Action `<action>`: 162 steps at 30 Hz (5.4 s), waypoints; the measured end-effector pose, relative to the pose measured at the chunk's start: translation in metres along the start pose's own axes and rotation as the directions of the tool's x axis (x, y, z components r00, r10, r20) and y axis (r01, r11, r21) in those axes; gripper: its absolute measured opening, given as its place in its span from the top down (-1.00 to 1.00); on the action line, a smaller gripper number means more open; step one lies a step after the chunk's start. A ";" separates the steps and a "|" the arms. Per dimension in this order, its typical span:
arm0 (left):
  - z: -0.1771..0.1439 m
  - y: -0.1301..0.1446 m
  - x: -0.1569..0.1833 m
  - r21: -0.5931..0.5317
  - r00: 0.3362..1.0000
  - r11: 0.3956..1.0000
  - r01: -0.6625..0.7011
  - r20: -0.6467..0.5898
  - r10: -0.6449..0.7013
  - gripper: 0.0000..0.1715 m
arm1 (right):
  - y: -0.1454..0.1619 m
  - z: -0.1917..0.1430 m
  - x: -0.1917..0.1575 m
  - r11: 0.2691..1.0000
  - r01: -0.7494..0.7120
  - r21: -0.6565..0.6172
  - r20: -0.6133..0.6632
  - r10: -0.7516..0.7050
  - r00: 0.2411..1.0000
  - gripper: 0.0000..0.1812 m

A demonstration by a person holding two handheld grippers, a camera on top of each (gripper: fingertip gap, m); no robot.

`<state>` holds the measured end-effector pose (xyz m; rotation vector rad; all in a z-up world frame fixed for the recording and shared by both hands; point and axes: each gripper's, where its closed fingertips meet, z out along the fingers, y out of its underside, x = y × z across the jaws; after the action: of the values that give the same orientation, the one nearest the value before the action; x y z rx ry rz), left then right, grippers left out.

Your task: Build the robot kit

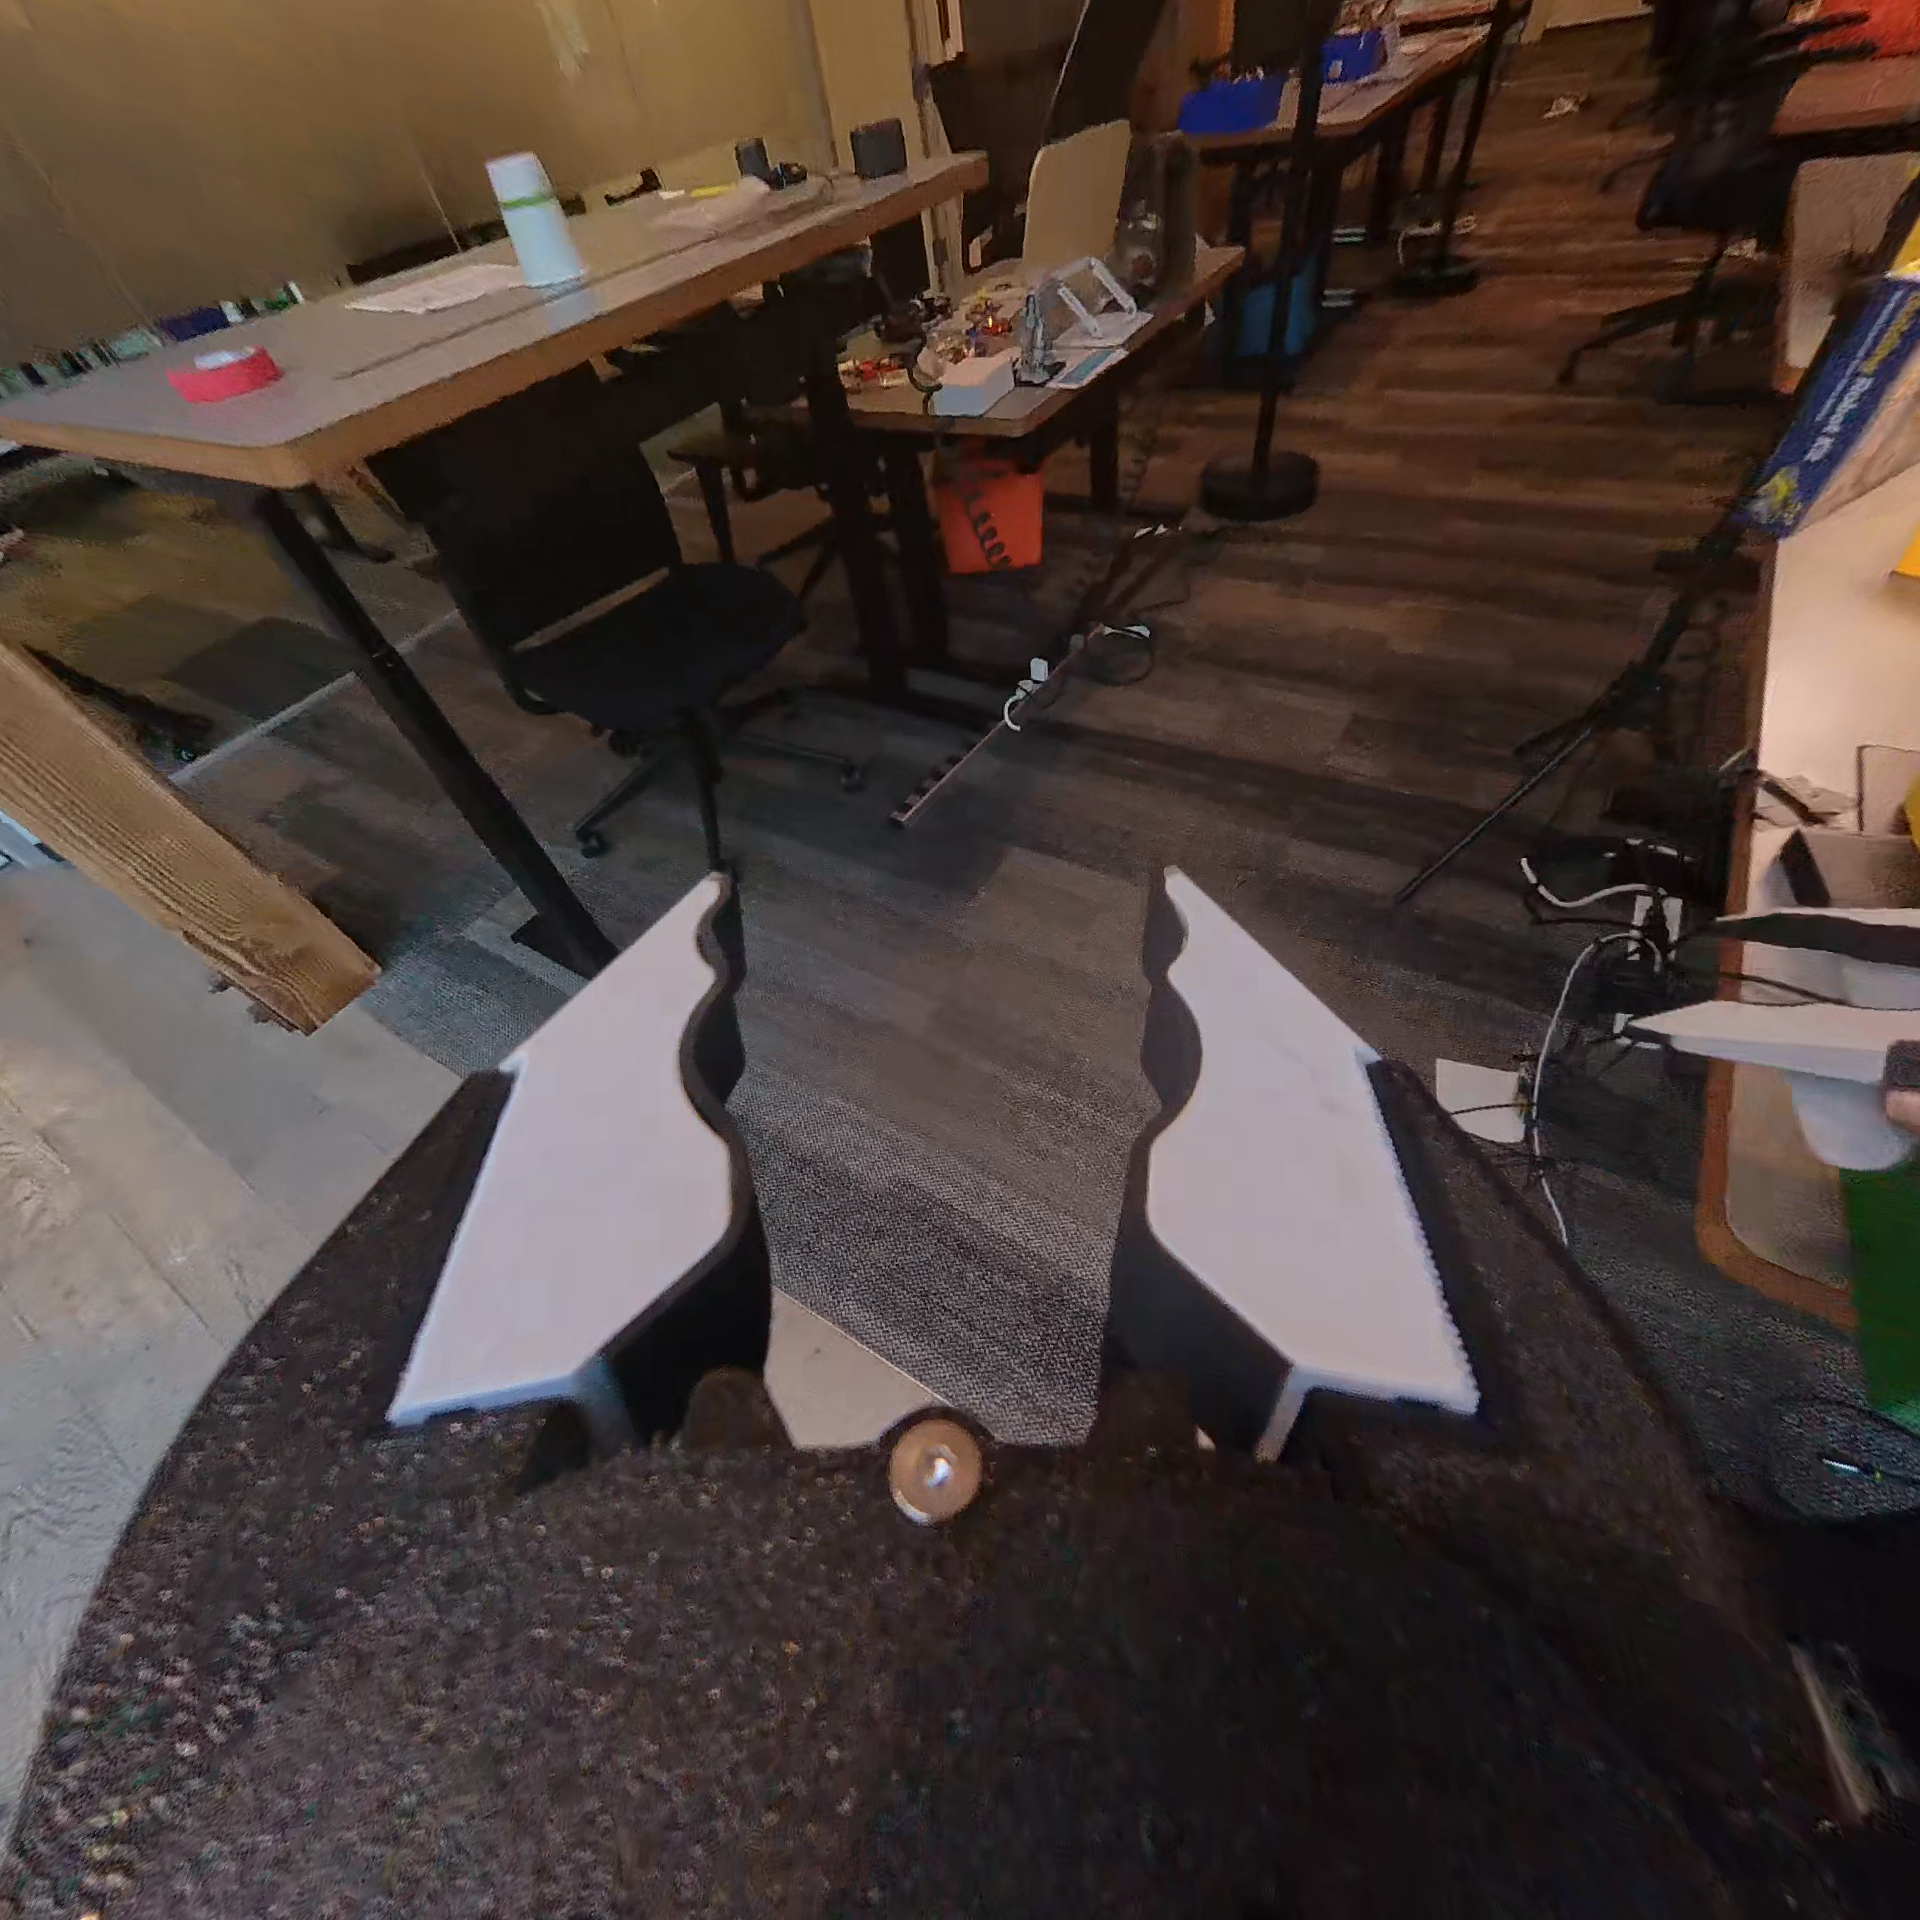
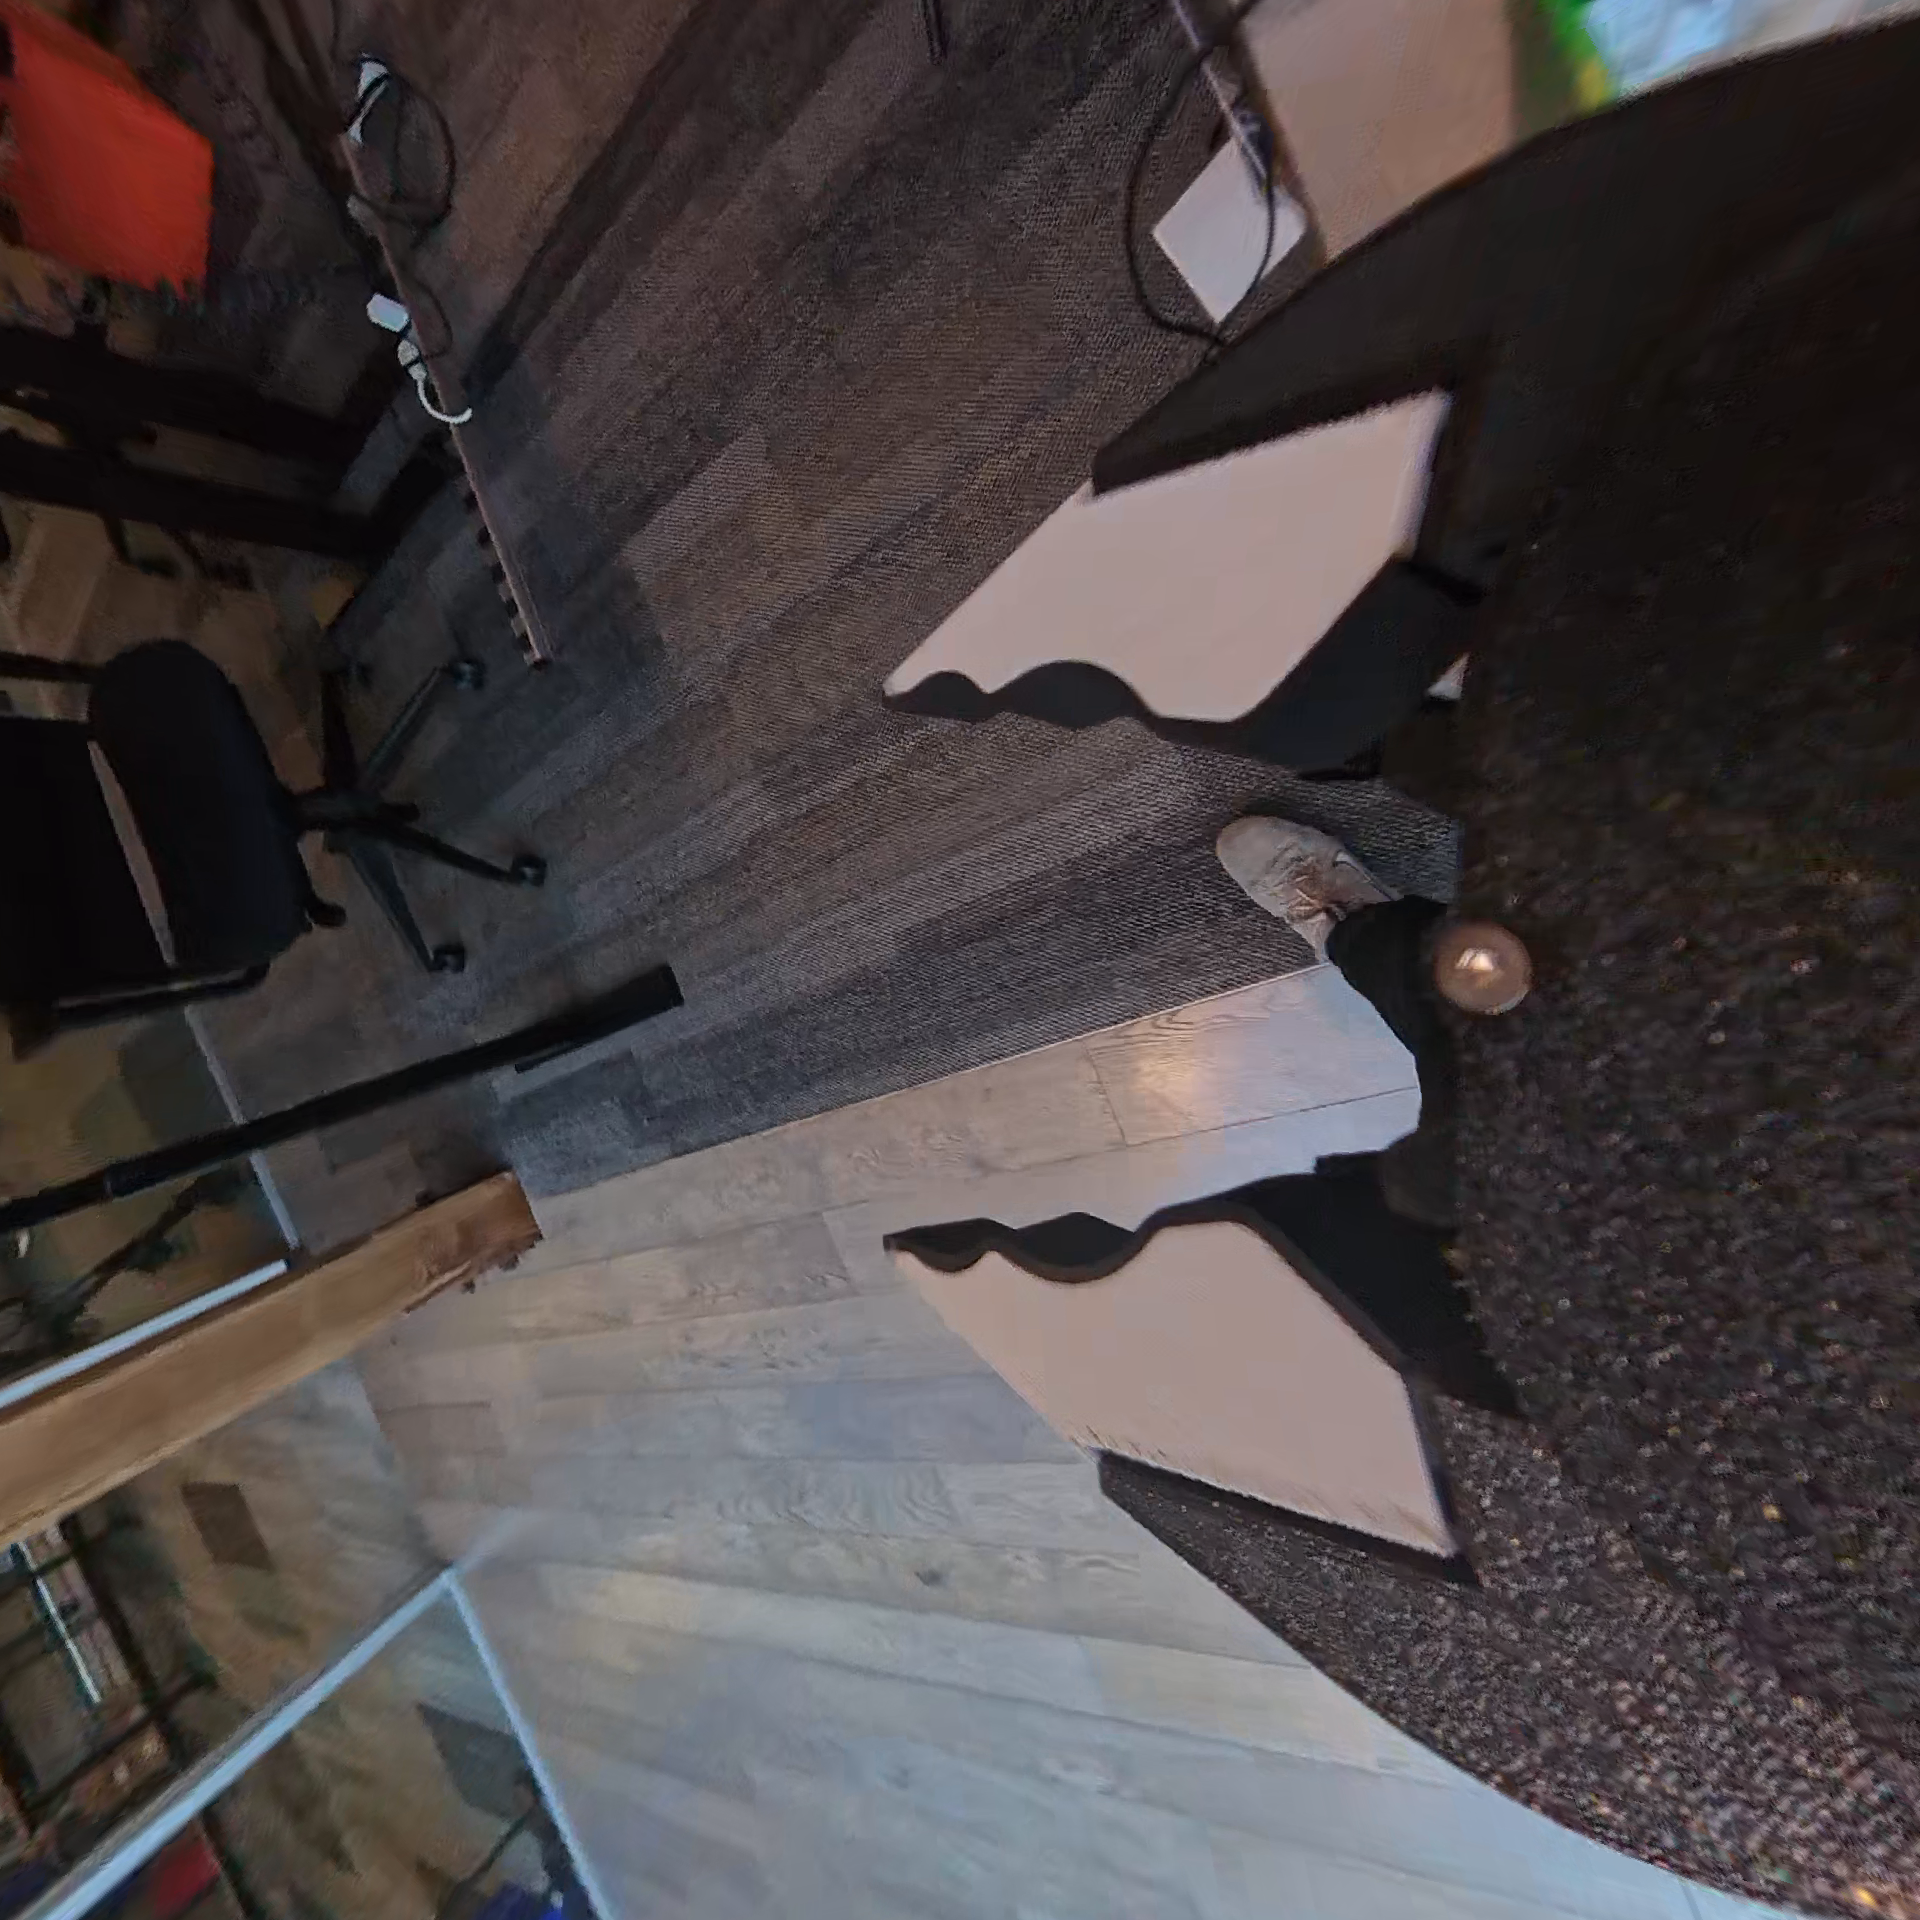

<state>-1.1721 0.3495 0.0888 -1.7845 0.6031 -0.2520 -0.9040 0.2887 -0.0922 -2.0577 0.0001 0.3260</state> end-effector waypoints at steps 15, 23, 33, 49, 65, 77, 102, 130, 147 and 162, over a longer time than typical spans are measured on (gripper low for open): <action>0.440 -0.082 0.083 -0.043 0.842 0.995 -0.090 -0.537 0.053 0.10 | -0.071 0.195 0.259 0.970 -0.237 -0.060 -0.370 0.199 0.907 -0.05; 0.645 -0.050 0.182 -0.081 0.567 0.970 -0.229 -0.821 0.065 0.13 | 0.023 0.281 0.396 0.823 -0.565 -0.068 -0.615 0.411 0.673 0.05; 0.820 0.036 0.254 -0.151 0.538 0.935 -0.321 -0.842 0.049 0.15 | 0.206 0.369 0.601 0.629 -0.776 -0.047 -0.779 0.463 0.423 0.07; 0.894 0.299 0.396 -0.523 0.626 0.798 -0.299 -0.739 -0.250 0.17 | 0.586 0.380 0.822 0.213 -0.902 -0.376 -0.886 0.202 0.417 0.88; 0.849 0.026 0.468 -0.627 0.299 0.759 -0.176 -0.768 -0.566 0.11 | -0.010 0.393 0.714 0.967 -0.254 0.009 -0.600 0.208 0.773 1.00; 0.603 -0.204 0.383 -0.704 -0.314 0.634 -0.320 -0.553 -0.772 0.32 | -0.341 0.202 0.370 0.865 0.421 -0.274 -0.770 -0.459 0.442 1.00; -0.178 -0.085 0.391 0.144 -0.889 0.880 -0.452 -0.156 -0.431 1.00 | -0.041 -0.338 -0.185 0.864 0.047 0.501 -0.851 0.502 -0.156 0.14; -0.414 -0.058 0.986 0.042 -0.957 0.970 -0.239 -0.182 -0.228 1.00 | 0.167 -0.926 0.169 0.621 -0.185 0.761 -0.380 0.659 0.649 1.00; -0.188 -0.072 1.184 -0.318 0.045 0.947 0.044 -0.946 -0.320 1.00 | 0.150 -0.892 0.545 0.913 -0.387 0.131 0.194 0.359 0.913 1.00; -0.006 -0.055 1.133 -0.339 0.590 0.896 0.285 -0.674 -0.443 1.00 | 0.034 -0.669 0.661 0.981 0.063 -0.181 0.788 0.106 0.607 0.99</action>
<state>-0.2046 -0.2341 -0.0112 -1.9599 0.8351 -1.3120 -0.1173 -0.2140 0.0298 -1.9230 -0.5812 1.2960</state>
